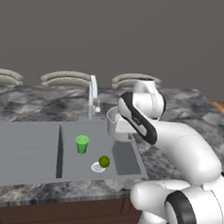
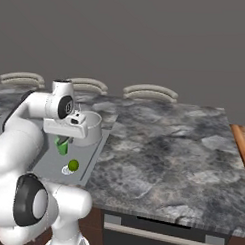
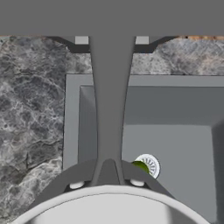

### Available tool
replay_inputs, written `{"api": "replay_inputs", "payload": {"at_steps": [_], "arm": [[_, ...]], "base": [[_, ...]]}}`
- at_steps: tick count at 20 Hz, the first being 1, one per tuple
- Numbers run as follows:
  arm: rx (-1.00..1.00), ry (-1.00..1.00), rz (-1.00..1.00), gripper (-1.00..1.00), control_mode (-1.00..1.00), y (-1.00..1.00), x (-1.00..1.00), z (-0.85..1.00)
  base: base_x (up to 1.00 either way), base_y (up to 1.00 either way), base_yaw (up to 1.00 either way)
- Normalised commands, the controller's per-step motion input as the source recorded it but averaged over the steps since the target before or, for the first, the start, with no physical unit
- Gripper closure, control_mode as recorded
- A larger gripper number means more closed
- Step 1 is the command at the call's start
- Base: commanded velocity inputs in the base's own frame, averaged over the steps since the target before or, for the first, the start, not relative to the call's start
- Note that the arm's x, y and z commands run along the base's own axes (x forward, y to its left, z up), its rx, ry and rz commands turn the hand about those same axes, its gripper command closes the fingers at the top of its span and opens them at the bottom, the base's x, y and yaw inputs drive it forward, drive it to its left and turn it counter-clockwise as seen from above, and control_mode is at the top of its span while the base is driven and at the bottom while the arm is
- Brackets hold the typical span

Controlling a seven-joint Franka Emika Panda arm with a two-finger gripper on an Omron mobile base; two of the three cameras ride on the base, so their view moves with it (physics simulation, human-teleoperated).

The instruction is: Pick the cup and saucepan and place them in the sink. Then turn on the water.

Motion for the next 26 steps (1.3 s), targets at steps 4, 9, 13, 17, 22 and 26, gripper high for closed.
{"api": "replay_inputs", "payload": {"at_steps": [4,9,13,17,22,26], "arm": [[0.00,0.00,0.00,1.00,-1.00,0.31,0.23,-0.03],[0.00,0.00,0.00,1.00,-1.00,0.28,0.21,-0.08],[0.00,0.00,0.00,1.00,-1.00,0.25,0.17,-0.08],[0.00,0.00,0.01,1.00,-1.00,0.23,0.14,-0.14],[0.00,0.00,0.02,1.00,-1.00,0.22,0.07,-0.23],[0.00,0.00,0.02,1.00,-1.00,0.19,0.00,-0.32]], "base": [[0.00,0.00,0.00],[0.00,0.00,0.00],[0.00,0.00,0.00],[0.00,0.00,0.00],[0.00,0.00,0.00],[0.00,0.00,0.00]]}}
